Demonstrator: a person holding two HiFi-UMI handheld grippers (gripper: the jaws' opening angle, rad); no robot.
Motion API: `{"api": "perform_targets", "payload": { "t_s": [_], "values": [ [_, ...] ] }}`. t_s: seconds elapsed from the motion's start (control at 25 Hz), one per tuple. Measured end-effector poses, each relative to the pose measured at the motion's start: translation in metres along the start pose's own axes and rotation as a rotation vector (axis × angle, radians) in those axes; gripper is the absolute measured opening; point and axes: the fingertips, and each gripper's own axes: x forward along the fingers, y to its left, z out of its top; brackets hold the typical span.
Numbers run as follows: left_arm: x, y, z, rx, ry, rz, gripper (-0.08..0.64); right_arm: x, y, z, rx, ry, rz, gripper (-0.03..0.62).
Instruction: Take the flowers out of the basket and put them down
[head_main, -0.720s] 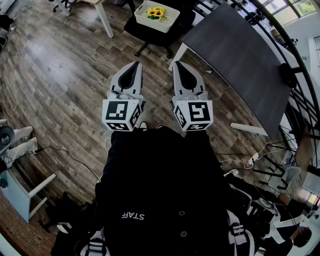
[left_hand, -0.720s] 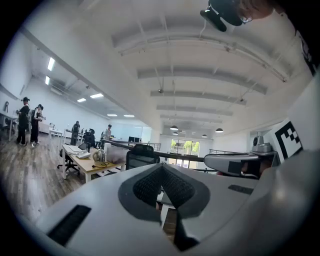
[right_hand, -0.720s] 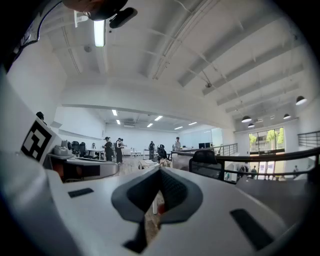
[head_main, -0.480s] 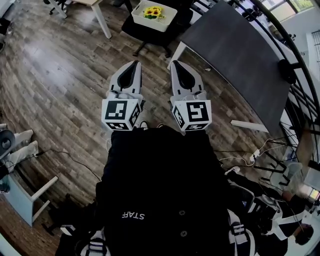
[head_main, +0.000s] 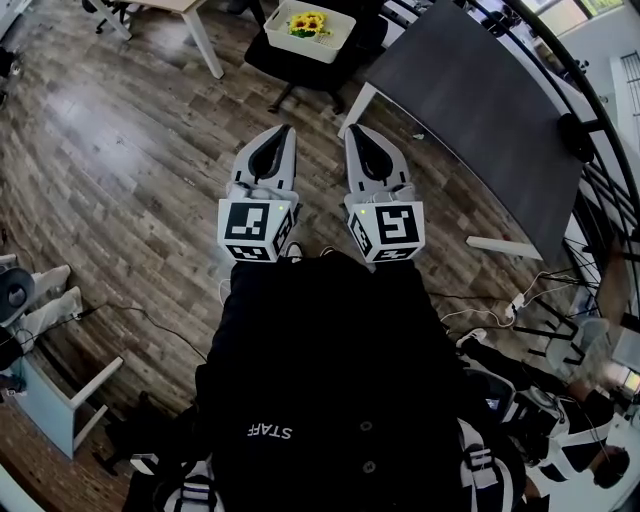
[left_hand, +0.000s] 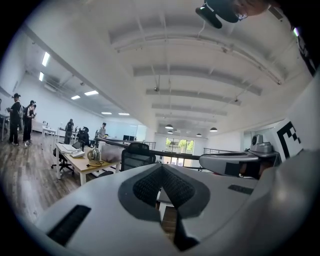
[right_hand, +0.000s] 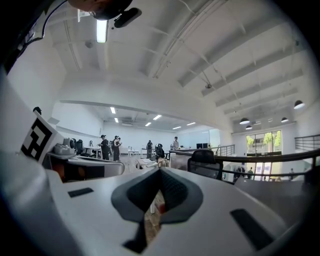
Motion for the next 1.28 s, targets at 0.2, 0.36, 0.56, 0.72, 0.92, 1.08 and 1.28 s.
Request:
{"api": "perform_targets", "payload": {
  "t_s": [0.2, 0.36, 0.56, 0.72, 0.92, 1.08, 1.28],
  "values": [
    [0.000, 0.017, -0.012, -0.018, 0.026, -0.001, 0.000, 0.016, 0.010, -0.012, 0.010, 0.023, -0.006, 0.009],
    [0.005, 0.032, -0.025, -0.040, 0.054, 0.009, 0.000, 0.032, 0.010, -0.022, 0.021, 0.043, -0.017, 0.009],
    [0.022, 0.045, -0.037, -0.060, 0.087, -0.002, 0.000, 0.052, 0.003, -0.034, 0.037, 0.069, -0.026, 0.009],
    [0.050, 0.059, -0.045, -0.071, 0.104, -0.005, 0.000, 0.081, -0.006, -0.045, 0.038, 0.088, -0.008, 0.009],
    [0.108, 0.085, -0.053, -0.084, 0.111, 0.015, 0.000, 0.137, -0.037, -0.056, 0.040, 0.097, 0.018, 0.009],
    [0.176, 0.104, -0.050, -0.085, 0.127, 0.029, 0.000, 0.193, -0.083, -0.056, 0.057, 0.102, 0.025, 0.009],
    [0.260, 0.125, -0.041, -0.086, 0.140, 0.049, 0.000, 0.259, -0.141, -0.049, 0.079, 0.102, 0.034, 0.009]
  ]
}}
